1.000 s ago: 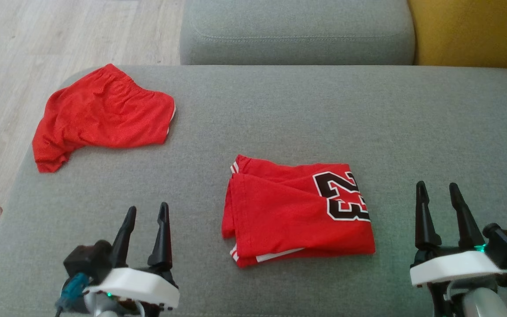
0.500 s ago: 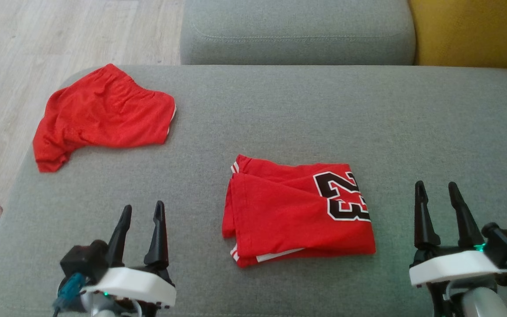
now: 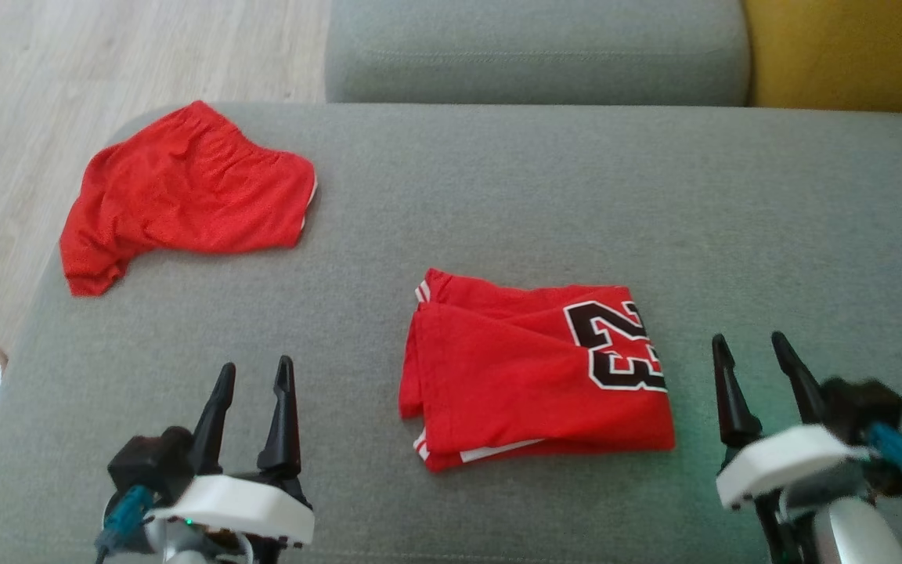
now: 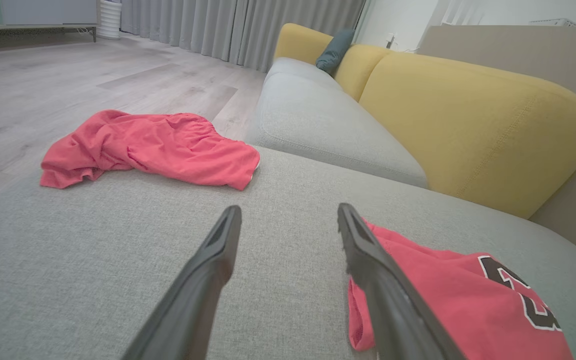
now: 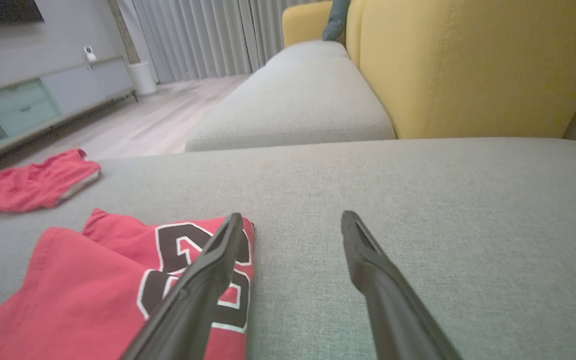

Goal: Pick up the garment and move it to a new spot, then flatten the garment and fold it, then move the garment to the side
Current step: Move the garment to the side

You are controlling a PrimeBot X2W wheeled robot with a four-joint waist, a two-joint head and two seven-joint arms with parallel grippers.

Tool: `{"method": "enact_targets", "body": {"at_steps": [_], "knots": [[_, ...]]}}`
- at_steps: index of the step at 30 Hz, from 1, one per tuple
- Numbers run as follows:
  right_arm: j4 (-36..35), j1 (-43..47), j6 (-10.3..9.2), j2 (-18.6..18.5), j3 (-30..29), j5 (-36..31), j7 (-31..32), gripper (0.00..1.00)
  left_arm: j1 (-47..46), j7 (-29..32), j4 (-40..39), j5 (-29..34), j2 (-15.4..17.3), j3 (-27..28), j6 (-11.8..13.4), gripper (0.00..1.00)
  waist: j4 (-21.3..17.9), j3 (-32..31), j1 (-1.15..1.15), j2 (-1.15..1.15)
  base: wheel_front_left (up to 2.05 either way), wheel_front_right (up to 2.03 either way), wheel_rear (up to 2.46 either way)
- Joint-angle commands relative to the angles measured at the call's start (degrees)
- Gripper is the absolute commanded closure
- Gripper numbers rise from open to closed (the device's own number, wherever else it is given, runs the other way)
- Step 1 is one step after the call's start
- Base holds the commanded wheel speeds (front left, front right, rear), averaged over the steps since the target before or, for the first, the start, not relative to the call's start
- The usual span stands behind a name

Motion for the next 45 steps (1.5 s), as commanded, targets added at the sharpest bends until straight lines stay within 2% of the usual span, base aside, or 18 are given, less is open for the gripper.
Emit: {"method": "enact_targets", "body": {"at_steps": [1, 12, 21, 22, 23, 26, 34, 45], "knots": [[-1.41, -4.22, 0.37, -0.29, 1.03, -1.12, 1.43, 0.00, -2.23, -0.72, -1.91, 0.77, -0.35, 1.87, -0.28, 0.00, 0.66, 0.76, 0.00, 0.00, 0.00, 0.00, 0.00], [4.73, -10.52, 0.37, -1.01, 1.86, -1.39, 15.47, 0.00, -3.89, -0.72, -2.58, 1.36, -1.38, 2.54, -0.92, 0.00, 4.86, 6.55, 0.00, 0.00, 0.00, 0.00, 0.00], [9.98, -12.44, 0.37, -2.40, 5.41, 3.47, 21.75, 0.00, -4.51, -0.72, -2.57, 1.60, -1.91, 2.64, -1.47, 0.00, 6.72, 8.87, 0.00, 0.00, 0.00, 0.00, 0.00], [10.40, -12.61, 0.37, -2.47, 6.00, 4.29, 22.61, 0.36, -4.49, -0.72, -2.65, 1.65, -1.93, 2.77, -1.46, 0.00, 6.60, 9.04, 0.00, 0.00, 0.00, 0.00, 0.00], [10.71, -12.86, 0.37, -2.57, 6.52, 5.03, 23.39, 0.59, -4.50, -0.72, -2.74, 1.70, -1.95, 2.94, -1.42, 0.00, 6.38, 9.25, 0.00, 0.00, 0.00, 0.00, 0.00], [10.58, -14.39, 0.37, -3.17, 7.47, 5.90, 23.74, 1.00, -4.97, -0.72, -3.41, 2.11, -1.99, 3.49, -1.38, 0.00, 5.07, 10.44, 0.00, 0.00, 0.00, 0.00, 0.00], [8.56, -19.17, 0.37, -4.10, 5.65, 4.83, 19.35, 1.00, -6.75, -0.72, -5.60, 4.06, -2.03, 4.22, -1.83, 0.00, -0.82, 13.42, 0.00, 0.00, 0.00, 0.00, 0.00], [5.28, -28.40, 0.37, -5.90, -0.93, 1.65, 16.28, 1.00, -11.55, -0.69, -8.80, 7.78, -1.08, 3.44, -2.95, 0.00, -14.75, 19.52, 0.00, 0.00, 0.00, 0.00, 0.00]]}}
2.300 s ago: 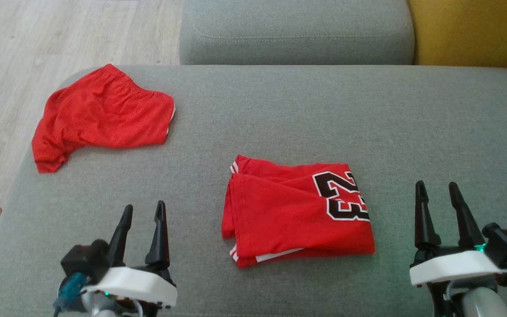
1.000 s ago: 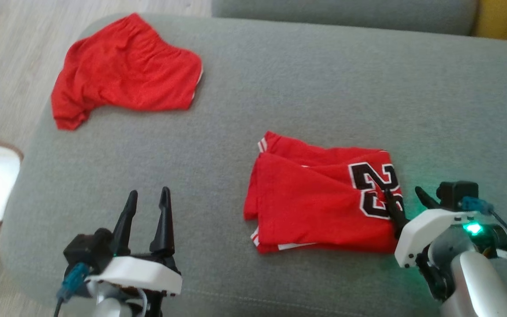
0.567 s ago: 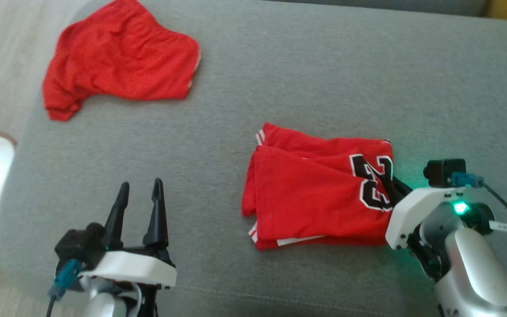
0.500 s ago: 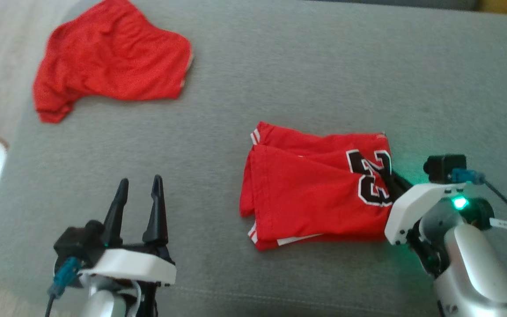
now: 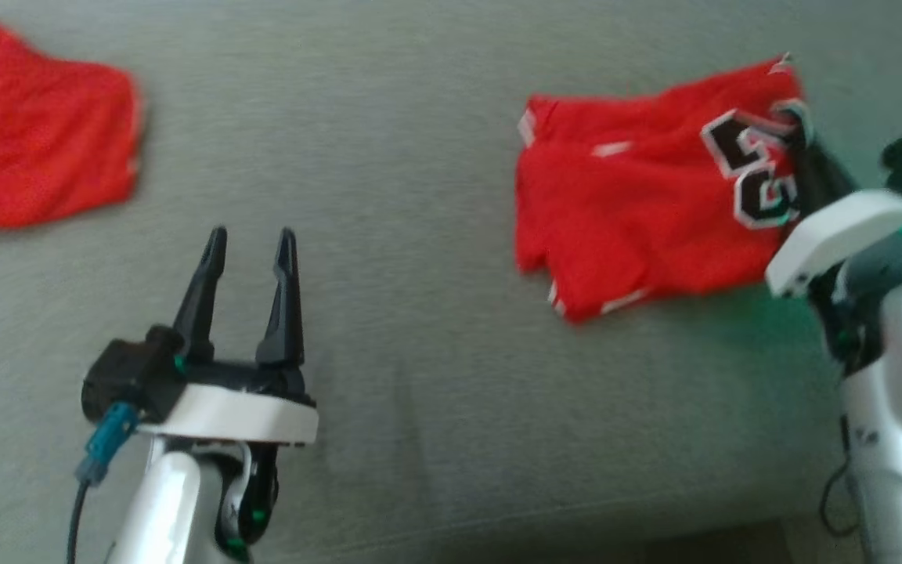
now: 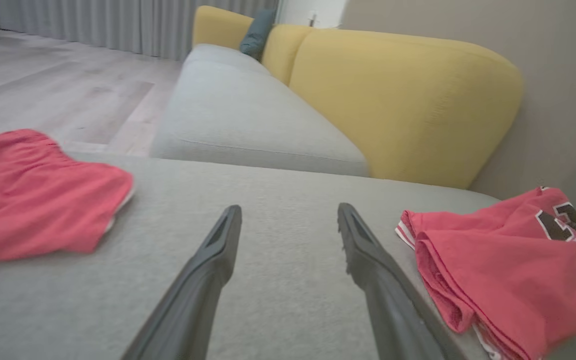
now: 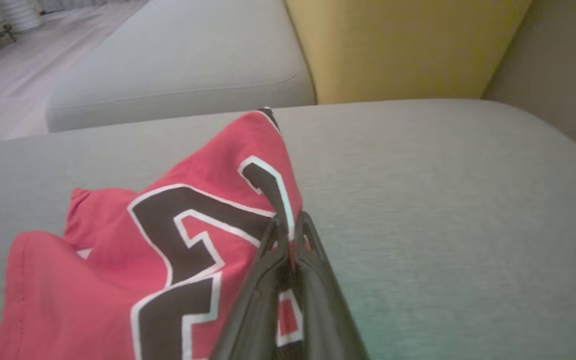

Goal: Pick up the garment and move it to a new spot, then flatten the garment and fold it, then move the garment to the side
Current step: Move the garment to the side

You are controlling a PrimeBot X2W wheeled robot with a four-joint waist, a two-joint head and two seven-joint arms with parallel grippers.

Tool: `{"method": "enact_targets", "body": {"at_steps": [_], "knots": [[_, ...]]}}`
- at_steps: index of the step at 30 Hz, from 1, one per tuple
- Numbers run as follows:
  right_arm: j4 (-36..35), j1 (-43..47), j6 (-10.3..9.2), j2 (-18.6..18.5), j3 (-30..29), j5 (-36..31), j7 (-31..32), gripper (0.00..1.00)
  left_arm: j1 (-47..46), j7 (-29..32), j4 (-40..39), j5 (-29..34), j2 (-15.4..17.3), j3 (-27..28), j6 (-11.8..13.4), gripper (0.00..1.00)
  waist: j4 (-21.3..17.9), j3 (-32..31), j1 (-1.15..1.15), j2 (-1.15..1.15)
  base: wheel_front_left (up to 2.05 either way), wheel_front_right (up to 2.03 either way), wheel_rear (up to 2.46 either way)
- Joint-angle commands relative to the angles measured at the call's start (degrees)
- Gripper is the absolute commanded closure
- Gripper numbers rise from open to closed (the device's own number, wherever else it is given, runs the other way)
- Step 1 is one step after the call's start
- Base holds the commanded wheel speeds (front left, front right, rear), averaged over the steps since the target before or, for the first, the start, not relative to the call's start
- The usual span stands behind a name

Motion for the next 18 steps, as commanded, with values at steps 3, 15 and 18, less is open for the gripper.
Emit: {"method": "enact_targets", "body": {"at_steps": [3, 15, 18], "knots": [[-2.14, -4.41, 0.36, -0.40, -0.89, -0.92, -1.32, 1.00, -3.44, 0.06, -3.09, 1.30, 1.22, 1.02, -0.21, 0.00, -7.91, 4.72, -0.01, 0.00, 0.00, 0.00, 0.00], [1.26, -8.55, 0.36, 1.83, -4.42, -1.61, -5.31, 1.00, -5.84, 3.61, -6.37, 2.81, 3.74, 0.52, 0.05, 0.00, -15.33, 8.42, -0.01, 0.00, 0.00, 0.00, 0.00], [2.36, -9.46, 0.36, 2.11, -4.70, -1.81, -5.99, 1.00, -5.89, 3.92, -6.80, 2.90, 3.88, 0.26, 0.17, 0.00, -15.53, 8.68, -0.01, 0.00, 0.00, 0.00, 0.00]]}}
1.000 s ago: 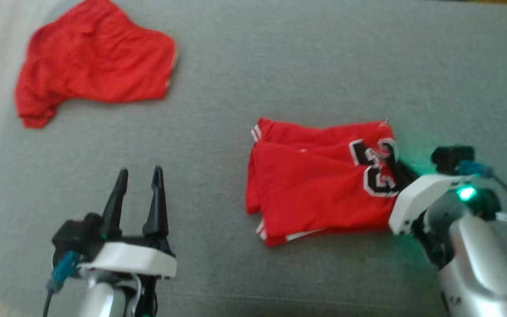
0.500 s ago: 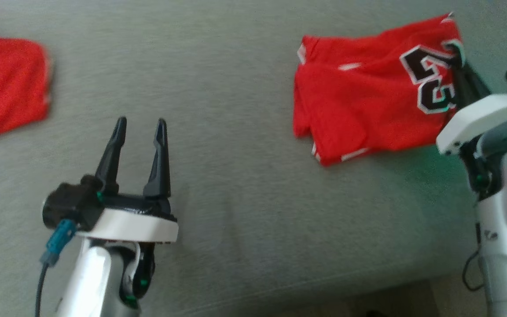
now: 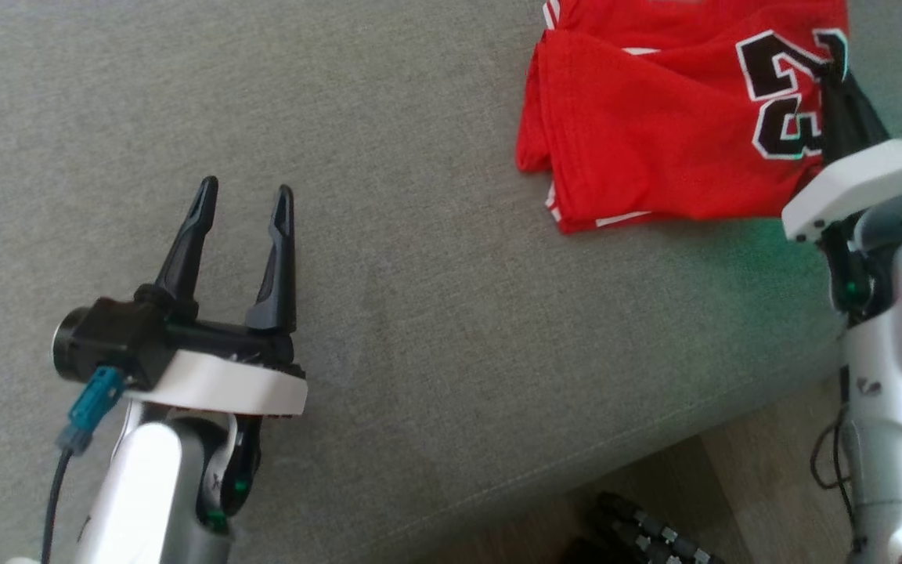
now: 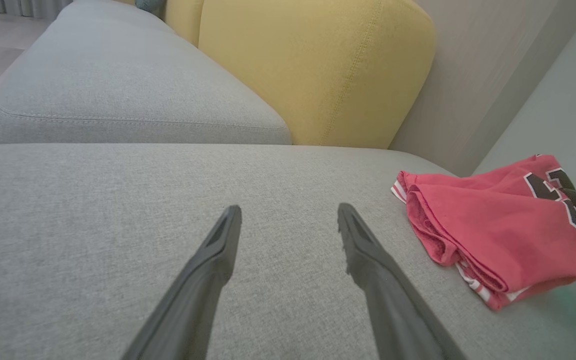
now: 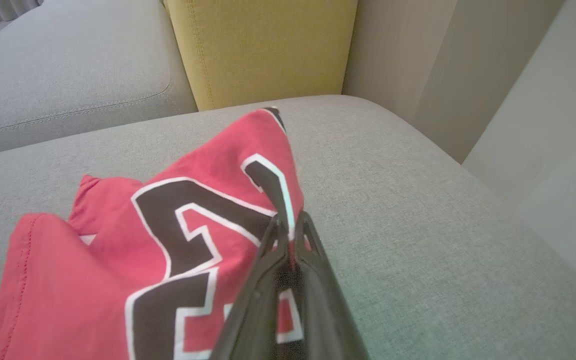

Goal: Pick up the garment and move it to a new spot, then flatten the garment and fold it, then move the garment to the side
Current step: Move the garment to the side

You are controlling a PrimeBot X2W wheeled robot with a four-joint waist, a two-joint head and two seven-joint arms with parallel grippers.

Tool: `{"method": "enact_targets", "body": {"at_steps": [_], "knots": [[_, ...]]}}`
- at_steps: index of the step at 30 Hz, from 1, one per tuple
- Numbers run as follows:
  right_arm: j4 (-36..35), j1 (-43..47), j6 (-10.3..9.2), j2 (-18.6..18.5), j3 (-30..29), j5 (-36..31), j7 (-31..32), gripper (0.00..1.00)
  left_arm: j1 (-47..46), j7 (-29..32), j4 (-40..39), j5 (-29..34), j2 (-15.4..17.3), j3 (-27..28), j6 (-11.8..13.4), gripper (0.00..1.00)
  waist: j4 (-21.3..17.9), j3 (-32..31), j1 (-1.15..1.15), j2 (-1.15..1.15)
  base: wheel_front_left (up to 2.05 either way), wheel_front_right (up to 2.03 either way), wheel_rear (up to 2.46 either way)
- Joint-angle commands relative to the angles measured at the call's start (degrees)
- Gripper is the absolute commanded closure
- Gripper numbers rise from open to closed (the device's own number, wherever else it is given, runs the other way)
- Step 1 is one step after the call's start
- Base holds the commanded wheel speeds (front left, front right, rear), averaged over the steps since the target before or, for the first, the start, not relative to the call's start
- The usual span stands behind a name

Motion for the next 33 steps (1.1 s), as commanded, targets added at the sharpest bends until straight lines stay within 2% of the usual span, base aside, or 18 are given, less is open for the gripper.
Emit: {"method": "enact_targets", "body": {"at_steps": [1, 8, 14, 15, 18, 33], "knots": [[-1.42, -2.47, 0.36, -0.09, 0.39, -0.74, -0.91, 1.00, -1.75, 0.28, -2.41, 0.59, 0.52, 1.45, 0.25, 0.00, -0.11, 0.29, -0.01, 0.00, 0.00, 0.00, 0.00], [2.54, -8.37, 0.36, -1.79, -2.00, -3.04, -1.87, 1.00, -2.44, 0.28, -3.16, 0.50, 0.52, 1.06, 0.48, 0.00, 1.76, 0.91, -0.01, 0.00, 0.00, 0.00, 0.00], [6.72, -14.07, 0.36, -5.02, -6.13, -6.90, -3.22, 1.00, -2.92, -0.26, -3.35, 0.25, 0.39, 0.99, 0.69, 0.00, 3.92, 1.57, -0.01, 0.00, 0.00, 0.00, 0.00], [8.23, -16.06, 0.36, -6.74, -8.06, -8.86, -3.73, 1.00, -3.09, -0.44, -3.47, 0.23, 0.33, 0.91, 0.81, 0.00, 4.77, 1.94, -0.01, 0.00, 0.00, 0.00, 0.00], [10.32, -18.47, 0.36, -8.89, -10.38, -11.54, -3.99, 1.00, -3.22, -0.73, -3.62, 0.09, 0.37, 1.05, 1.02, 0.00, 5.66, 2.44, -0.01, 0.00, 0.00, 0.00, 0.00], [14.05, -22.62, 0.36, -13.51, -15.66, -20.87, -5.27, 1.00, -4.25, -2.06, -2.96, -0.53, -0.06, 0.44, 1.40, 0.00, 8.11, 4.19, -0.01, 0.00, 0.00, 0.00, 0.00]]}}
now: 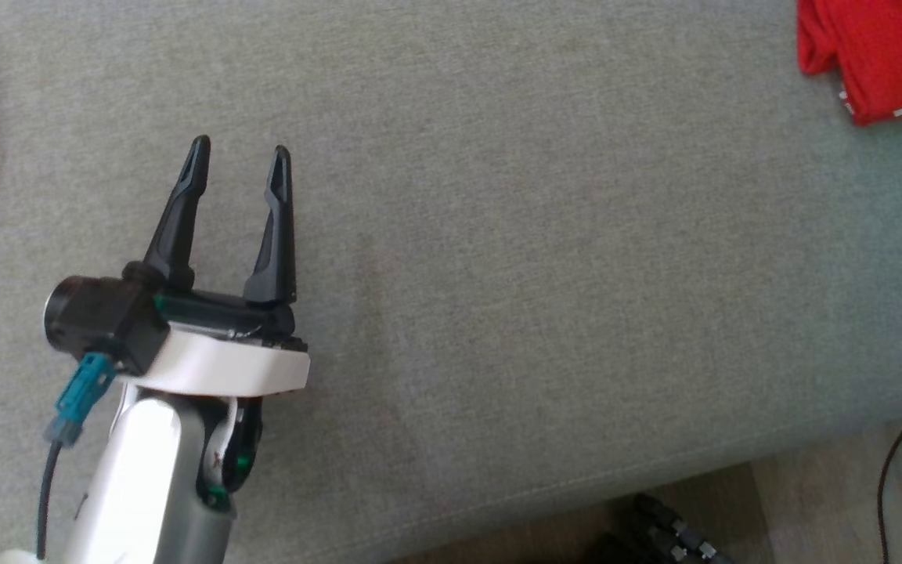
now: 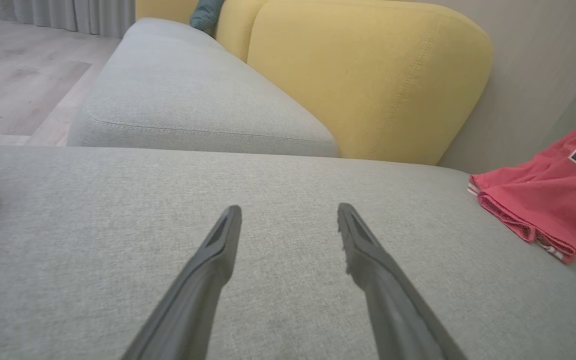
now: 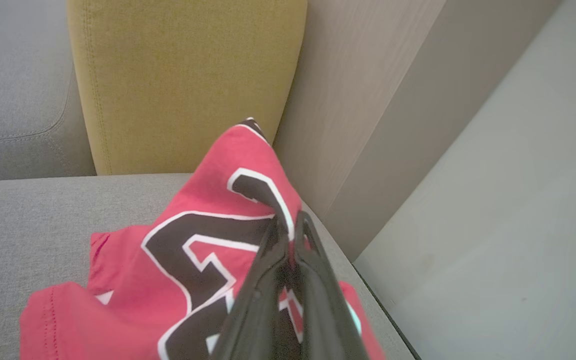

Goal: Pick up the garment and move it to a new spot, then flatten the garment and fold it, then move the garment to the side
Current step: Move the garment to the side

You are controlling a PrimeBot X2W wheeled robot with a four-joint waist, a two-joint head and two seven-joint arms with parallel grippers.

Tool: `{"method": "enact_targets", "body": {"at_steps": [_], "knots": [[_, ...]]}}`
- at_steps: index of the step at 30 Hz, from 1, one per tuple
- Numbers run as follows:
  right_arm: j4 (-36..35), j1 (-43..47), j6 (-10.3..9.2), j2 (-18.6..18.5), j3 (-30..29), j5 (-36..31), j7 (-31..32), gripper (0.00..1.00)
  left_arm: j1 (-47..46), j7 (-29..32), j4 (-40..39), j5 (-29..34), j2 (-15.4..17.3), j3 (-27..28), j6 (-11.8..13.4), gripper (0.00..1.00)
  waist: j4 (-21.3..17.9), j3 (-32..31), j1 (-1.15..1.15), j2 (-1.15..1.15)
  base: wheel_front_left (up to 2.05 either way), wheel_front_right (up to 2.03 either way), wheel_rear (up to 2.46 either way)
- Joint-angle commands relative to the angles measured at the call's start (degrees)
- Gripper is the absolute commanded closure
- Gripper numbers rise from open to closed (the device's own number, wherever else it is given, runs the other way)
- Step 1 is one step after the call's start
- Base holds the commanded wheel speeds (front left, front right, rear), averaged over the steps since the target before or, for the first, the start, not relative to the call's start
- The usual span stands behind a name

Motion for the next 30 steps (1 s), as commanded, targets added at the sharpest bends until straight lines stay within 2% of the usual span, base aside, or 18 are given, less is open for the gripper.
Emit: {"method": "enact_targets", "body": {"at_steps": [1, 3, 4, 5, 6, 17, 24, 30], "knots": [[-1.60, -1.97, 0.36, -1.62, 0.71, -1.13, -0.39, 1.00, -1.12, -0.71, -1.44, -0.38, 0.24, 1.25, 0.43, 0.00, 0.32, 0.00, 0.00, 0.00, 0.00, 0.00, 0.00], [-1.77, -2.10, 0.36, -1.60, 0.14, -2.14, -0.67, 1.00, -1.21, -0.93, -1.15, -0.52, 0.21, 1.25, 0.41, 0.00, 0.60, -0.03, 0.00, 0.00, 0.00, 0.00, 0.00], [-1.77, -2.03, 0.36, -1.47, -0.27, -2.58, -0.77, 0.85, -1.26, -1.03, -1.00, -0.59, 0.19, 1.22, 0.39, 0.00, 0.74, -0.07, 0.00, 0.00, 0.00, 0.00, 0.00], [-1.75, -1.92, 0.36, -1.26, -0.69, -3.08, -0.78, 0.59, -1.30, -1.12, -0.85, -0.64, 0.17, 1.19, 0.38, 0.00, 0.87, -0.11, 0.00, 0.00, 0.00, 0.00, 0.00], [-1.81, -1.82, 0.36, -0.89, -1.01, -3.60, -0.80, 0.00, -1.34, -1.20, -0.74, -0.70, 0.13, 1.18, 0.41, 0.00, 0.98, -0.14, 0.00, 0.00, 0.00, 0.00, 0.00], [-2.19, -2.00, 0.36, 1.88, 2.84, -4.52, -5.07, 0.00, -1.26, -2.01, 0.69, -1.33, -0.28, 0.95, 0.63, 0.00, 2.38, -1.89, 0.00, 0.00, 0.00, 0.00, 0.00], [-3.18, -0.92, 0.36, 2.87, 7.56, -1.77, -7.40, 0.00, -1.22, -2.50, 1.60, -1.98, -0.65, 1.45, 0.73, 0.00, 4.09, -4.62, 0.00, 0.00, 0.00, 0.00, 0.00], [-6.13, 2.92, 0.36, 5.38, 13.14, 2.45, -9.64, 0.00, -0.92, -2.81, 3.77, -2.84, -1.26, 2.25, 0.89, 0.00, 6.19, -9.04, 0.00, 0.00, 0.00, 0.00, 0.00]]}}
